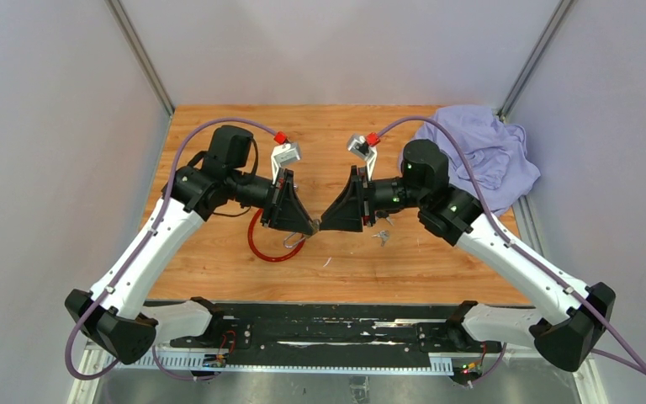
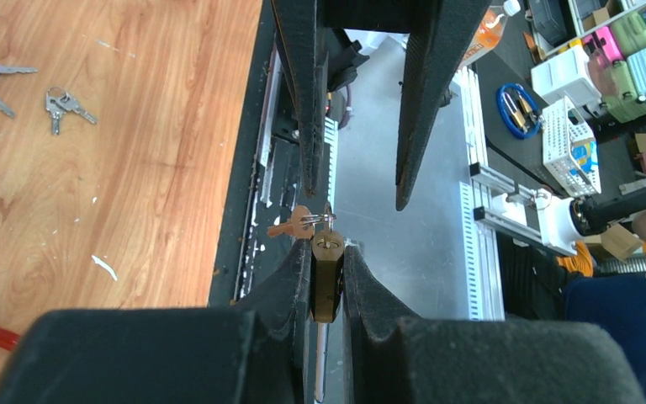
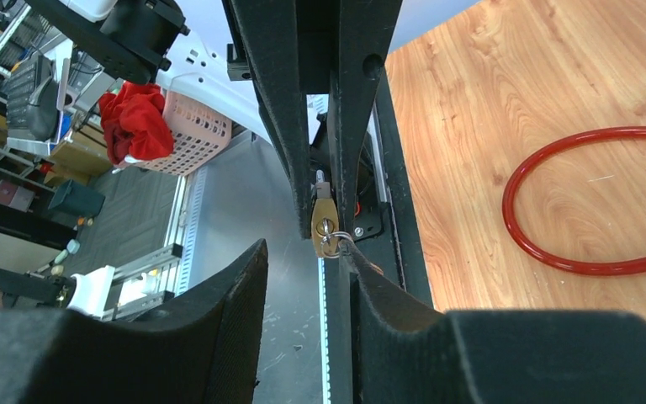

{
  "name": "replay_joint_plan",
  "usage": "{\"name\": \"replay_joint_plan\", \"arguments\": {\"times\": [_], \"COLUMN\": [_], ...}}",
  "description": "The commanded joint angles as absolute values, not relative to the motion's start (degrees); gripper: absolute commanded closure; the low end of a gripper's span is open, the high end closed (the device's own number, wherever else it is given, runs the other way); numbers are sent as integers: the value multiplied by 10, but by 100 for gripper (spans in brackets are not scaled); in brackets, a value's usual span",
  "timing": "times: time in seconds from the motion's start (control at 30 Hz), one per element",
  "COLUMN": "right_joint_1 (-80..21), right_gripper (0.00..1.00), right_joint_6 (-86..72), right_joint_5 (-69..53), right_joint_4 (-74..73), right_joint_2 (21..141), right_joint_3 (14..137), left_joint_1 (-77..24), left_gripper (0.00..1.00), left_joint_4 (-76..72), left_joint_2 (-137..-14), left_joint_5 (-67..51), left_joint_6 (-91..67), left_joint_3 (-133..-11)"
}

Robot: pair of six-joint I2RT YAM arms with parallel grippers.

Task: Unlock with the key
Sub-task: Unlock the lock.

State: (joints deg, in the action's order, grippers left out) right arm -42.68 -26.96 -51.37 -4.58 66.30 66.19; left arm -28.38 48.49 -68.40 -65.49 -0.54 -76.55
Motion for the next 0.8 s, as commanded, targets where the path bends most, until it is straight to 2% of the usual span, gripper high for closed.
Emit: {"name": "replay_joint_plan", "arguments": {"times": [0.0, 0.13, 0.23, 0.33, 0.47, 0.57, 0.77], "right_joint_1": [-420, -422, -424, -424, -425, -426, -428], "right_gripper": [65, 69, 81, 89, 92, 98, 99], "right_joint_6": [-263, -263, -264, -271, -278, -280, -289], "right_joint_5": [-546, -545, -548, -558, -564, -571, -577], "right_joint_4": [-41, -39, -37, -29, -12, -14, -19], "right_joint_2": [676, 681, 688, 697, 700, 705, 713], "right_joint_3": [683, 685, 690, 692, 688, 692, 695], "left_joint_1": [-287, -287, -288, -288, -288, -288, -288], "left_gripper": [100, 100, 99, 100, 100, 100, 99], "left_joint_4": [478, 478, 478, 478, 478, 478, 479], "left_joint_2": [-669, -670, -667, -659, -656, -656, -662], "left_joint_5": [-674, -676, -677, -676, -678, -678, -678], "left_joint_6": [-1, -1, 1, 7, 6, 8, 12], "left_joint_3": [-757, -756, -754, -751, -748, -751, -764]}}
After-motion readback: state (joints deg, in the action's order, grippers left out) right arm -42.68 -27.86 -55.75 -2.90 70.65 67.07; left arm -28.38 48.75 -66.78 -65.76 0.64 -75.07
